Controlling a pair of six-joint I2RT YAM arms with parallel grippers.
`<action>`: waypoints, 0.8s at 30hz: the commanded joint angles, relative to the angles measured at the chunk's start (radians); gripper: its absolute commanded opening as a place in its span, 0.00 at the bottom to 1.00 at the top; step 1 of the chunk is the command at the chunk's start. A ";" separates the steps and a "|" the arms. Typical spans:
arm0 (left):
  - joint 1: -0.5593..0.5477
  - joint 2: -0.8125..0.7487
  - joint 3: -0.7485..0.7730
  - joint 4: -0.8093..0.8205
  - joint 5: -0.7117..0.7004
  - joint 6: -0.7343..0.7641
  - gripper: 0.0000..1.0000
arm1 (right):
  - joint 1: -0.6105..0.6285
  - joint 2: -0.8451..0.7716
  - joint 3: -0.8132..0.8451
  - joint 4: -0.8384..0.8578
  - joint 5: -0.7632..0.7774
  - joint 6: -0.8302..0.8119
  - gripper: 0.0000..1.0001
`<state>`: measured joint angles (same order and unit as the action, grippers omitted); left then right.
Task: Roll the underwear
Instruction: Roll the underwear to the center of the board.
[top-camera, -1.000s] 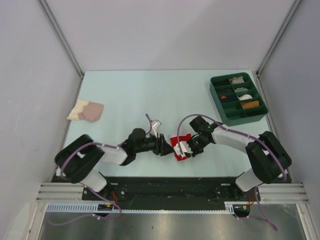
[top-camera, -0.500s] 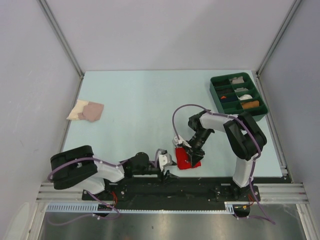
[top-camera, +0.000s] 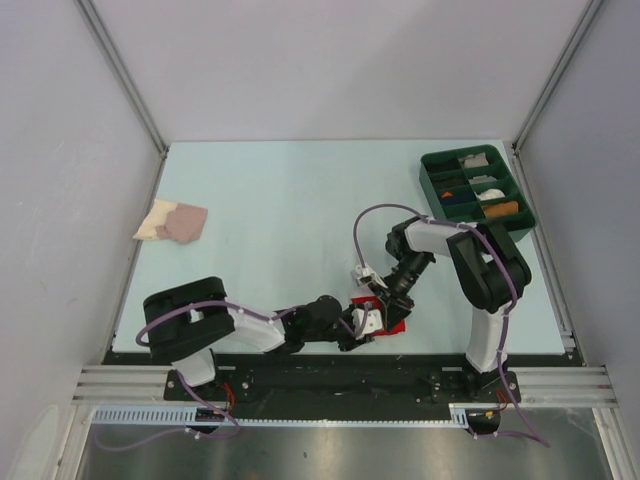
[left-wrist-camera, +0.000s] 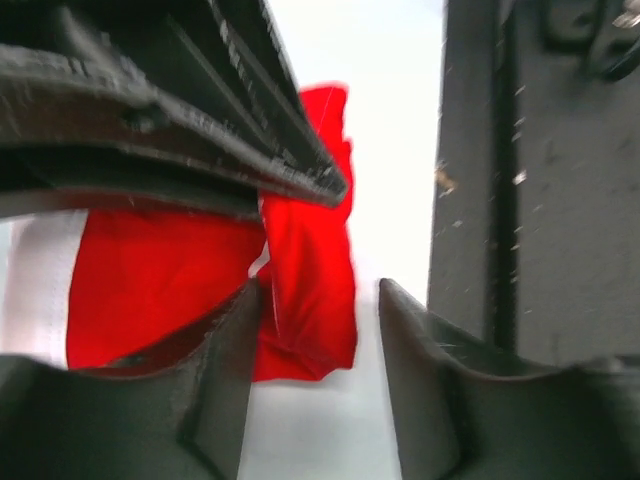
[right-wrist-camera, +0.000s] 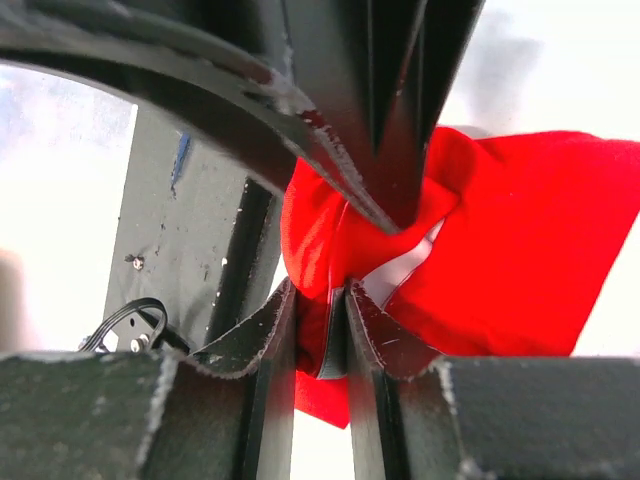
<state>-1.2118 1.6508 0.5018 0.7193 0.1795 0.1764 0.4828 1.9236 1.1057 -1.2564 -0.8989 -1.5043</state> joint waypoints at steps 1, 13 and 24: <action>-0.003 0.007 0.059 -0.109 -0.040 0.046 0.26 | -0.009 0.014 0.020 -0.006 -0.011 -0.002 0.24; 0.220 0.069 0.077 -0.218 0.271 -0.360 0.00 | -0.188 -0.346 0.014 0.184 -0.017 0.162 0.54; 0.413 0.291 0.128 -0.176 0.531 -0.715 0.00 | 0.042 -0.679 -0.288 0.405 0.153 0.041 0.60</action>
<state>-0.8326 1.8420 0.6189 0.6968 0.6979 -0.4332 0.4168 1.3254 0.9337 -1.0222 -0.8612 -1.4818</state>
